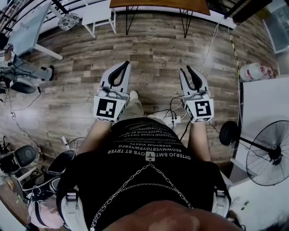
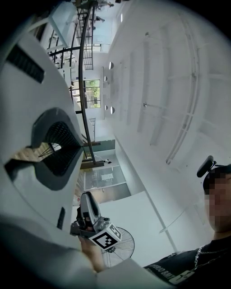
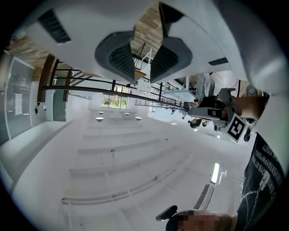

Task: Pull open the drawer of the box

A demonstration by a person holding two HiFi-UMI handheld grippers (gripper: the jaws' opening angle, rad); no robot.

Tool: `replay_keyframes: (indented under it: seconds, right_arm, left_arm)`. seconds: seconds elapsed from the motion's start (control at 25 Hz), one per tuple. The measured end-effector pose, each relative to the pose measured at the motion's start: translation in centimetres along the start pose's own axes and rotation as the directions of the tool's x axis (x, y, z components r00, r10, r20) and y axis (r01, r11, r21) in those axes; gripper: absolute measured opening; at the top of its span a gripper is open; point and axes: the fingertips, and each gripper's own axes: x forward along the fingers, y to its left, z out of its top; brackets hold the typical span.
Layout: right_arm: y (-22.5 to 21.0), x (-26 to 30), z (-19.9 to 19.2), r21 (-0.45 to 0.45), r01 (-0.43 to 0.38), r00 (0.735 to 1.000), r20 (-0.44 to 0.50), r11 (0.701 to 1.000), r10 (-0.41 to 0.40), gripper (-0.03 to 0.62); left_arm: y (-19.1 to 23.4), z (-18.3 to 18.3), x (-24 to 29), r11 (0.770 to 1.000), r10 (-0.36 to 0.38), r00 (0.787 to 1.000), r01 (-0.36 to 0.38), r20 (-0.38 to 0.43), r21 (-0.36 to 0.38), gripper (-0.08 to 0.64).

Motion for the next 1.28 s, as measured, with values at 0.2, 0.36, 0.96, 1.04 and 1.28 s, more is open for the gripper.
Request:
replay_keyframes:
  seconds: [0.2,0.36,0.96,1.04,1.28]
  right_arm:
    - [-1.2,2.8,-0.2,0.024,0.057,0.998,-0.018,0.998,-0.056,0.109]
    - [-2.1,5.2,0.3,0.028,0.066,0.998,-0.019,0.997,-0.066,0.124]
    - [-2.7,15.5,0.1,0.028,0.053,0.997,-0.055,0.998,-0.051,0.127]
    - [-3.1,16.1,0.3,0.027,0.057,0.997,-0.056,0.998,-0.055,0.126]
    - [-3.1,18.8,0.3,0.025,0.075,0.995,-0.067,0.997,-0.073,0.126]
  left_arm:
    - [2.4,-0.6,2.5,0.999,-0.032,0.999,0.032,0.002,-0.013,0.005]
    - [4.1,-0.4,5.1,0.999,-0.054,0.998,0.054,0.023,-0.008,0.005]
    - [11.6,-3.0,11.9,0.996,-0.091,0.996,0.091,0.005,-0.025,0.005]
    - [11.9,-3.1,12.6,0.994,-0.102,0.995,0.102,0.005,-0.031,0.005]
    - [14.0,-4.0,14.3,0.989,-0.140,0.990,0.140,0.004,-0.041,0.005]
